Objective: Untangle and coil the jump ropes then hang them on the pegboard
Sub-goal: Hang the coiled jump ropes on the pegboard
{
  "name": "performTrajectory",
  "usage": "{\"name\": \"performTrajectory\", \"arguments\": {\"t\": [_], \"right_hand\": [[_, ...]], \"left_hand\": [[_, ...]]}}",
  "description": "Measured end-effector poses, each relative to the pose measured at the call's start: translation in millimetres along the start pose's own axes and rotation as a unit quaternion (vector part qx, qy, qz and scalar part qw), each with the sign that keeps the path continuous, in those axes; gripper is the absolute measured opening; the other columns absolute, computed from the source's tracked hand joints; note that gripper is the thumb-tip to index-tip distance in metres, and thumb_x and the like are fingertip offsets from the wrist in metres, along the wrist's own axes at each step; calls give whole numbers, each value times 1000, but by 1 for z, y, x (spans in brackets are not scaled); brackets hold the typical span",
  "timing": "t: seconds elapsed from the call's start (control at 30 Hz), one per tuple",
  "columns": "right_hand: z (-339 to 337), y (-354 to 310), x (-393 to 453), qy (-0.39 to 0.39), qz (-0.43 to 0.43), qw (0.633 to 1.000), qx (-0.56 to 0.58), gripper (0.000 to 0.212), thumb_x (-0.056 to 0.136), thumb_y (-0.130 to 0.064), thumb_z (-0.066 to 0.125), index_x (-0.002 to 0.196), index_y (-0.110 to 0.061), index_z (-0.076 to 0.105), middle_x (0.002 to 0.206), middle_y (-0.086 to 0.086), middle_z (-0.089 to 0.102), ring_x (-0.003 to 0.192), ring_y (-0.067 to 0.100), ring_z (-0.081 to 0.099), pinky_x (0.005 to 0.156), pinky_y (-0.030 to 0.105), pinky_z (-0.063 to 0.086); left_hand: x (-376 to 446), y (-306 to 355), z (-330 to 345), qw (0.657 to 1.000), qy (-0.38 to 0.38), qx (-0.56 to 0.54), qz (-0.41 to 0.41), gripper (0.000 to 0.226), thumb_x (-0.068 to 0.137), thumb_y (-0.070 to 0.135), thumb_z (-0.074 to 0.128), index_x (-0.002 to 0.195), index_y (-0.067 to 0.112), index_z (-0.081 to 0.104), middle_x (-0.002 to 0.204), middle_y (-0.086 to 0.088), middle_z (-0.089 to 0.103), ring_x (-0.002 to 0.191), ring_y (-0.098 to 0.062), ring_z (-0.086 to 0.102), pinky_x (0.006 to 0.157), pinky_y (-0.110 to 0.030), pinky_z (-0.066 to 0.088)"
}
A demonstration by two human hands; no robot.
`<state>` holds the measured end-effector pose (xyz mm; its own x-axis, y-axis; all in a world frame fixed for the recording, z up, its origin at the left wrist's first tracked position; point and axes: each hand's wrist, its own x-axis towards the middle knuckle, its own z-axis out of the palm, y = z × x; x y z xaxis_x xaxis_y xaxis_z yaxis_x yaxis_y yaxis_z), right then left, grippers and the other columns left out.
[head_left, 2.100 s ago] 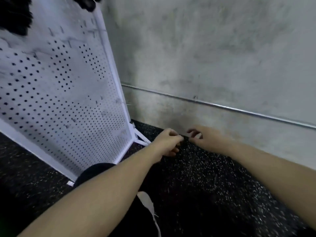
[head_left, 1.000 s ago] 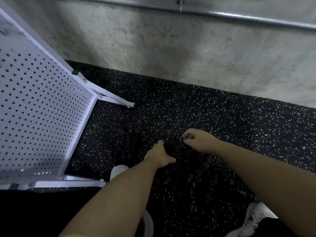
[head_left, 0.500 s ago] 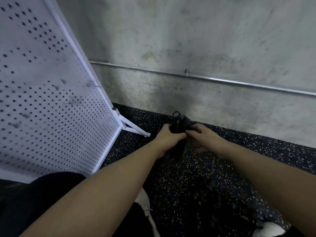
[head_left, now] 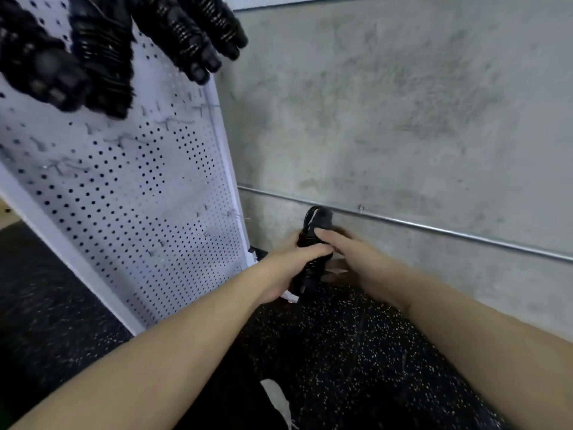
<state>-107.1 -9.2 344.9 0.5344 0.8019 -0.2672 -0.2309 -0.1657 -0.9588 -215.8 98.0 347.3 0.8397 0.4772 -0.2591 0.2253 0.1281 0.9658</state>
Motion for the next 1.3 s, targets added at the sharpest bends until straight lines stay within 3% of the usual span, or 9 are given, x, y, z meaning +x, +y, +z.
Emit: {"name": "performTrajectory", "arguments": {"t": [0.1, 0.2, 0.3, 0.37, 0.5, 0.63, 0.93, 1.13, 1.3], "right_hand": [[24, -19, -6, 7, -35, 999, -19, 46, 86, -37, 78, 128, -27, 60, 110, 4, 76, 86, 18, 76, 74, 31, 63], [49, -33, -10, 14, -101, 994, -50, 54, 79, -29, 86, 126, -35, 58, 112, 3, 73, 92, 18, 76, 86, 43, 62], [76, -48, -15, 10, -174, 976, -127, 58, 81, -27, 84, 129, -38, 54, 111, -3, 70, 87, 4, 72, 81, 29, 60], [91, -58, -17, -13, -201, 966, -162, 61, 79, -33, 84, 130, -41, 51, 110, -8, 71, 89, 1, 71, 84, 29, 58], [127, -71, -18, -61, -234, 940, -239, 55, 79, -36, 84, 120, -45, 48, 107, -22, 66, 92, -9, 67, 82, 15, 53], [165, -76, -14, -70, -285, 906, -305, 63, 73, -49, 84, 123, -45, 45, 116, -25, 61, 102, -5, 64, 93, 29, 55], [234, -102, -12, -104, -326, 865, -367, 66, 78, -49, 79, 134, -36, 47, 113, -23, 60, 103, 5, 65, 94, 36, 55], [247, -109, -11, -111, -330, 860, -372, 62, 81, -47, 78, 134, -34, 48, 111, -22, 60, 102, 4, 64, 91, 31, 54], [251, -106, -1, -120, -309, 862, -384, 65, 80, -49, 78, 136, -32, 47, 114, -18, 61, 106, 8, 64, 92, 33, 54]], "left_hand": [[-17, 11, -18, 999, 7, 35, 26, 36, 91, 19, 77, 123, 20, 63, 107, -5, 77, 98, -21, 75, 84, -36, 60], [-33, 24, -36, 994, 49, 73, 58, 48, 84, 25, 83, 127, 24, 61, 106, 1, 78, 96, -14, 75, 83, -30, 60], [-54, 33, -58, 987, 77, 93, 108, 44, 86, 16, 81, 123, 29, 62, 106, 9, 76, 93, 1, 72, 74, -12, 54], [-70, 35, -73, 979, 101, 112, 138, 54, 84, 16, 82, 131, 26, 56, 114, 10, 71, 90, 11, 67, 71, -6, 50], [-93, 31, -105, 963, 154, 127, 180, 58, 82, 13, 85, 132, 22, 56, 113, 8, 72, 91, 4, 70, 74, -14, 54], [-112, 26, -135, 944, 213, 142, 208, 56, 80, 22, 87, 127, 31, 58, 114, 14, 72, 108, -9, 67, 91, -29, 56], [-138, 30, -186, 927, 285, 94, 225, 63, 71, 29, 86, 128, 25, 60, 116, 4, 73, 111, -20, 69, 100, -51, 54], [-139, 30, -197, 919, 302, 77, 240, 48, 83, 5, 80, 121, 27, 62, 111, 4, 74, 108, -18, 69, 91, -33, 59], [-138, 28, -201, 931, 288, 68, 214, 49, 86, 10, 80, 128, 24, 59, 112, 3, 74, 105, -14, 70, 86, -25, 58]]}}
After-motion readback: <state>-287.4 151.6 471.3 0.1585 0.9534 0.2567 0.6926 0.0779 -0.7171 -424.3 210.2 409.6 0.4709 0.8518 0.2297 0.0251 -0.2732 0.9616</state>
